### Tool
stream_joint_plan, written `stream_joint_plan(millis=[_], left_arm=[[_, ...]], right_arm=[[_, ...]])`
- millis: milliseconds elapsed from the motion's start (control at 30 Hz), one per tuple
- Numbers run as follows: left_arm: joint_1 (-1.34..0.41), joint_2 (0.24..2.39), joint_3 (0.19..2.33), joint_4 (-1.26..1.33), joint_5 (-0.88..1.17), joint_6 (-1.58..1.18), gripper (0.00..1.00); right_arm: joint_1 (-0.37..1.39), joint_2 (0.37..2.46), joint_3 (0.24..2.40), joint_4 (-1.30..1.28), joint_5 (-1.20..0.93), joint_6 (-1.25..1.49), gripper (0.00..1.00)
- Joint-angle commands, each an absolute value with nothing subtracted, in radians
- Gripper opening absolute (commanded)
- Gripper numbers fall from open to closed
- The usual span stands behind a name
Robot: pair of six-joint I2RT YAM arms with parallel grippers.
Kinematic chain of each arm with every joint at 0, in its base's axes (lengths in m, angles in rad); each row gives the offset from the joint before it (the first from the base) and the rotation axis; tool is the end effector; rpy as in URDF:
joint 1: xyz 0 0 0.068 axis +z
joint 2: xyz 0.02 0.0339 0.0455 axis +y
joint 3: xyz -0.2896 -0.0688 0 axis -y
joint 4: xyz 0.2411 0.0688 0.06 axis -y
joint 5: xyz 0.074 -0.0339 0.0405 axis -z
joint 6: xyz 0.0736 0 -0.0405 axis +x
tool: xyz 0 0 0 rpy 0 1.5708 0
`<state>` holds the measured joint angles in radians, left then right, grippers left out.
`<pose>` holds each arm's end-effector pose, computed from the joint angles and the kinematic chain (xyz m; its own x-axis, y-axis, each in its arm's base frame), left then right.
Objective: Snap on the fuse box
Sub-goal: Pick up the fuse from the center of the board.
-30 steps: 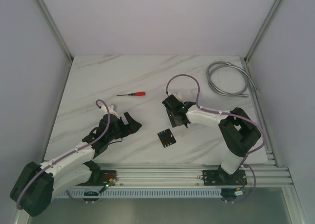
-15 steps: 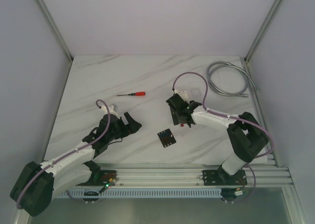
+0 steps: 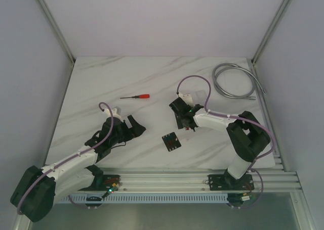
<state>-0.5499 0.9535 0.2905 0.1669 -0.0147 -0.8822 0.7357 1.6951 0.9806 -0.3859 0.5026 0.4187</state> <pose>0.1789 -0.1084 0.1783 -0.6529 -0.5054 -0.5642 0.0117 0.7381 -0.6746 0.2759 0.2020 0.1648 -0.7771 -0.2228 -0.5887 -0.1208 0.9706 -0.2080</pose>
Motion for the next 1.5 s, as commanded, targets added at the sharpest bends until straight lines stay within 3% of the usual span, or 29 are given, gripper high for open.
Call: stream_joint_plan(millis=[0,733,1467], left_arm=[[-0.545,0.942,0.295,0.158,0.004,-0.885,1.0],[-0.545,0.924,0.287,0.157,0.014,-0.898,1.0],[-0.546,0.909,0.282,0.149,0.003,-0.897,1.0]], right_arm=[[0.738,1.707,0.976,-0.389,0.482,0.444,0.83],[0.738,1.593,0.84,-0.512,0.518,0.52,0.89],[0.694,1.642,0.876,-0.415,0.562,0.464,0.91]])
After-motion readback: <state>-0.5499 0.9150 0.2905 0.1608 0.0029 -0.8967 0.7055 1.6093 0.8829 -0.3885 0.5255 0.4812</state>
